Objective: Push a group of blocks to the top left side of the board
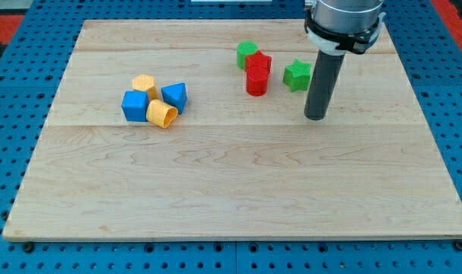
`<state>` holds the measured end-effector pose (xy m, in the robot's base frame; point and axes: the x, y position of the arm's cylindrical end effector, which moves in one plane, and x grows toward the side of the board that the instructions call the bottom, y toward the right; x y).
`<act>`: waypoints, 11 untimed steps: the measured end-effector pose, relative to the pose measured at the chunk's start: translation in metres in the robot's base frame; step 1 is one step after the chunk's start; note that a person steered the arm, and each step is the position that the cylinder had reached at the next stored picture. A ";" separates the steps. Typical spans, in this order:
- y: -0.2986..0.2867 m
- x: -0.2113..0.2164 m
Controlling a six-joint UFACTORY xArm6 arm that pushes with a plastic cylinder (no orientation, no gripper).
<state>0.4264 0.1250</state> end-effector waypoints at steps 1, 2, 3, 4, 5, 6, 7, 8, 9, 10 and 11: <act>0.000 0.000; 0.000 0.007; 0.000 0.015; 0.000 0.021; -0.001 0.031; -0.021 0.025; -0.083 0.036; -0.144 0.030; -0.196 0.029; -0.228 0.022; -0.231 0.013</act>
<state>0.4394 -0.1064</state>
